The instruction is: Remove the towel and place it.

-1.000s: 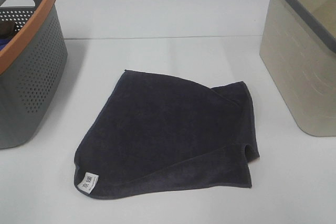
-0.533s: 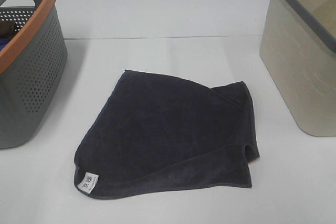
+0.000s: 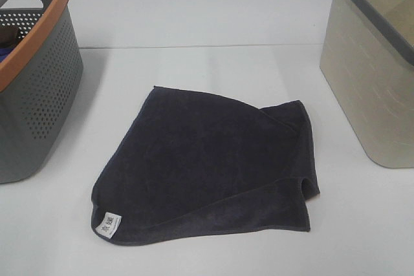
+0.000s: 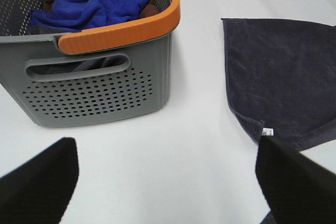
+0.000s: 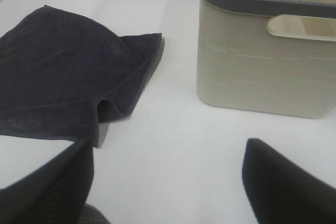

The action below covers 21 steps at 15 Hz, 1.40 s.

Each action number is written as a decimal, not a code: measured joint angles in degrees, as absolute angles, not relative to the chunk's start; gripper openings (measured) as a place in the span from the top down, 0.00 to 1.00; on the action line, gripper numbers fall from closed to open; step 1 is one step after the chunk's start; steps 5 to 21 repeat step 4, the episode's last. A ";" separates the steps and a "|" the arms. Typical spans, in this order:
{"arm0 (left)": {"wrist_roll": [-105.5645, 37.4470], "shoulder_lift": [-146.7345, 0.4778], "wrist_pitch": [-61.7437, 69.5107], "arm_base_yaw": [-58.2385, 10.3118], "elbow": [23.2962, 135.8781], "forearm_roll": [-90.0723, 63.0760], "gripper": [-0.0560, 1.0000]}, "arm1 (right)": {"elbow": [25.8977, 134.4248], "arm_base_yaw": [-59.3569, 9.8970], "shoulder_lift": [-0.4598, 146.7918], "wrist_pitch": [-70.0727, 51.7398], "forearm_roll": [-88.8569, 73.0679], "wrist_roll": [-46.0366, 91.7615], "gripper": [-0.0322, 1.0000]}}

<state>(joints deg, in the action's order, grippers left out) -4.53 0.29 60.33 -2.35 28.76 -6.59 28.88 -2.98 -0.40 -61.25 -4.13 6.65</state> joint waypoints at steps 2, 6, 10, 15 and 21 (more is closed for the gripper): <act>-4.58 0.29 60.33 -2.35 28.76 -6.59 0.13 | 28.88 -2.98 -0.40 -61.25 -4.13 6.65 0.25; -4.58 0.29 60.33 -2.35 28.76 -6.59 0.13 | 28.88 -2.98 -0.40 -61.25 -4.13 6.65 0.25; -4.58 0.29 60.33 -2.35 28.76 -6.59 0.13 | 28.88 -2.98 -0.40 -61.25 -4.13 6.65 0.25; -4.58 0.29 60.33 -2.35 28.76 -6.59 0.13 | 28.88 -2.98 -0.40 -61.25 -4.13 6.65 0.25; -4.58 0.29 60.33 -2.35 28.76 -6.59 0.13 | 28.88 -2.98 -0.40 -61.25 -4.13 6.65 0.25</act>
